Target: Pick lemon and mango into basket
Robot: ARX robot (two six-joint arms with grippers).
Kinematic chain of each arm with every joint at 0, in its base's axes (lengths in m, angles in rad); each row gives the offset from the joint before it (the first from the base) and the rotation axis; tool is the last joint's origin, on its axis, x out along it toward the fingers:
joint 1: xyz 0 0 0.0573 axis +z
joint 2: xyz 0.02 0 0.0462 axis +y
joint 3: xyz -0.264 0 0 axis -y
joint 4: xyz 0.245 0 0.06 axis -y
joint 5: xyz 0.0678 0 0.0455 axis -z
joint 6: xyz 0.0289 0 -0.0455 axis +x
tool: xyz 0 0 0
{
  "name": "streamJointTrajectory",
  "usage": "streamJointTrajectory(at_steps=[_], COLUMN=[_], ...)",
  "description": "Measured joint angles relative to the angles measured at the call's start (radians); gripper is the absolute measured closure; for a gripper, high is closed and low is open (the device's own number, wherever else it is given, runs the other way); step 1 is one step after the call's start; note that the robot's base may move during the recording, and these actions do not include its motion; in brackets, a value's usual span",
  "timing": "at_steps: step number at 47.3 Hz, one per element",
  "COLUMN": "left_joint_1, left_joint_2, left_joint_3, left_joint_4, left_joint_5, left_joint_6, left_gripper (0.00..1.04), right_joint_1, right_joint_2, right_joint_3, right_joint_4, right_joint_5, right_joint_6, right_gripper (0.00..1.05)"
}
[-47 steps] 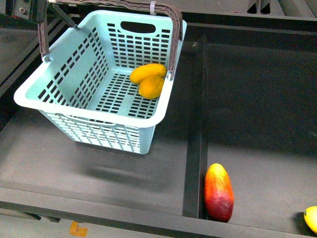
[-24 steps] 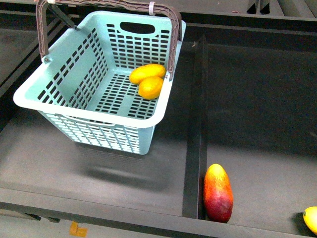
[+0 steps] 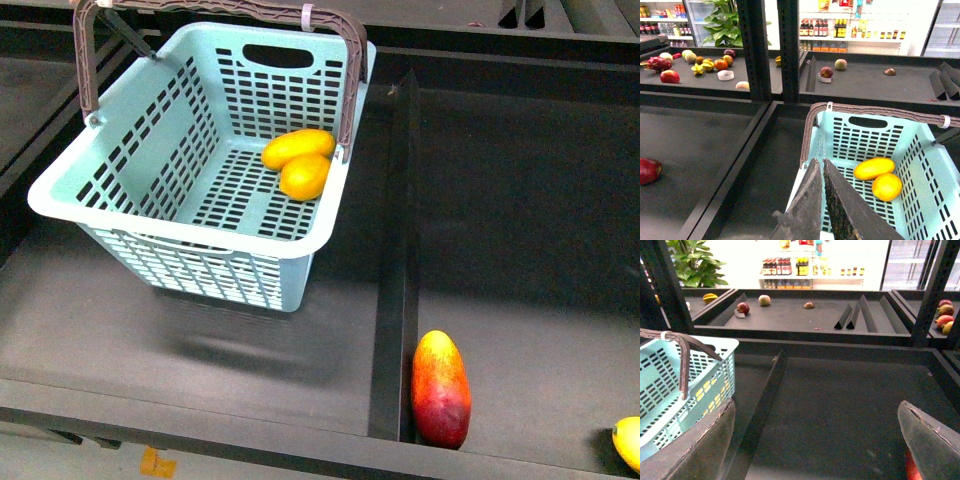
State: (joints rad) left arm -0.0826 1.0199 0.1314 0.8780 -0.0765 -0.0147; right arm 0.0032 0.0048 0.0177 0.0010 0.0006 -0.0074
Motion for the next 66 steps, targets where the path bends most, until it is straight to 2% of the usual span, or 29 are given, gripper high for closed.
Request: streamJointTrajectory(at_steps=[3, 8, 37, 66], left_joint_1=[0.037, 0.078, 0.079, 0.079], left_joint_2=[-0.043, -0.070, -0.539, -0.818], left_joint_3=[-0.018, -0.072, -0.116, -0.116], left_joint_4=[-0.026, 0.007, -0.402, -0.674], left_joint_5=[0.057, 0.068, 0.077, 0.077], left_joint_6=[0.001, 0.002, 0.004, 0.003], left_gripper=[1.01, 1.01, 1.01, 1.01], right_joint_1=[0.000, 0.000, 0.000, 0.000], right_joint_2=[0.000, 0.000, 0.000, 0.000], right_joint_3=[0.000, 0.000, 0.000, 0.000], right_joint_4=[0.000, 0.000, 0.000, 0.000], right_joint_5=[0.000, 0.000, 0.000, 0.000], right_joint_6=[0.000, 0.000, 0.000, 0.000], right_gripper=[0.09, 0.09, 0.09, 0.09])
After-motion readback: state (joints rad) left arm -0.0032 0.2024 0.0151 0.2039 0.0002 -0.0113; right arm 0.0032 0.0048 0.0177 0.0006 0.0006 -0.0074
